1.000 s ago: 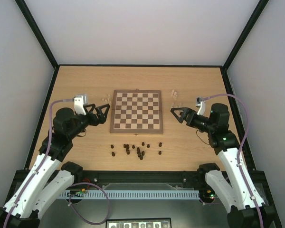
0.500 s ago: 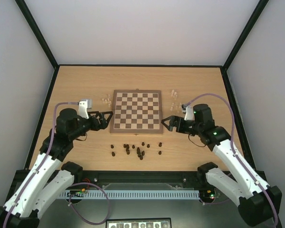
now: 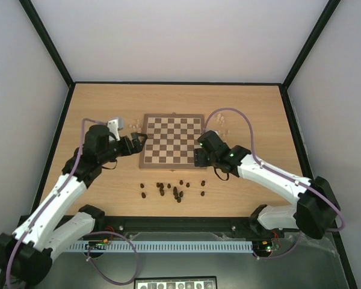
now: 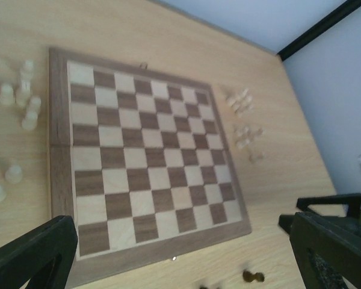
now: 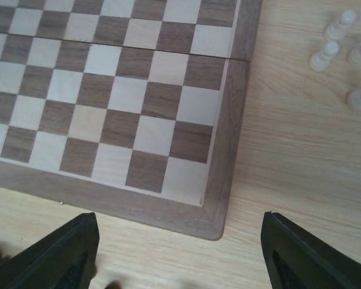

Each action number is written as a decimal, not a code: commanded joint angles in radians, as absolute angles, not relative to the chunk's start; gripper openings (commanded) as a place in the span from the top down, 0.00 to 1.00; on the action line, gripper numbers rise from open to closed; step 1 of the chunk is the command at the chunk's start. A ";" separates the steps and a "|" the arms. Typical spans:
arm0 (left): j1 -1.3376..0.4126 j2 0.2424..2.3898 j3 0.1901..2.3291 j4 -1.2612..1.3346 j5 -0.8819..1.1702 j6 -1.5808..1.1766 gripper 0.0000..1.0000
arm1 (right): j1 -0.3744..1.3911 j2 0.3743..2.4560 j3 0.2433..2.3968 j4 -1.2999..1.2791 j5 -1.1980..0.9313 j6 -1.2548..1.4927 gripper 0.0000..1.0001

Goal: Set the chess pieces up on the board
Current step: Pick up the chess piece at the center of the board.

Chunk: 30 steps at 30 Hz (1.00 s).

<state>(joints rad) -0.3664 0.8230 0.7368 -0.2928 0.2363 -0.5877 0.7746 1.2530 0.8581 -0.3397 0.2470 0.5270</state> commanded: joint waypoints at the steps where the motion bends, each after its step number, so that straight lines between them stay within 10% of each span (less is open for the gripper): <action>1: -0.365 0.905 0.706 -0.264 0.299 -0.582 0.00 | 0.786 1.304 0.877 -0.361 0.332 0.514 0.34; 30: -0.385 0.721 0.594 -0.306 0.233 -0.600 0.01 | 0.964 1.249 0.656 -0.387 0.250 0.717 0.75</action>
<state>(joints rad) -0.3782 0.7460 0.6132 -0.2840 0.2417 -0.5888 0.9394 1.2327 0.6586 -0.3355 0.2169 0.6758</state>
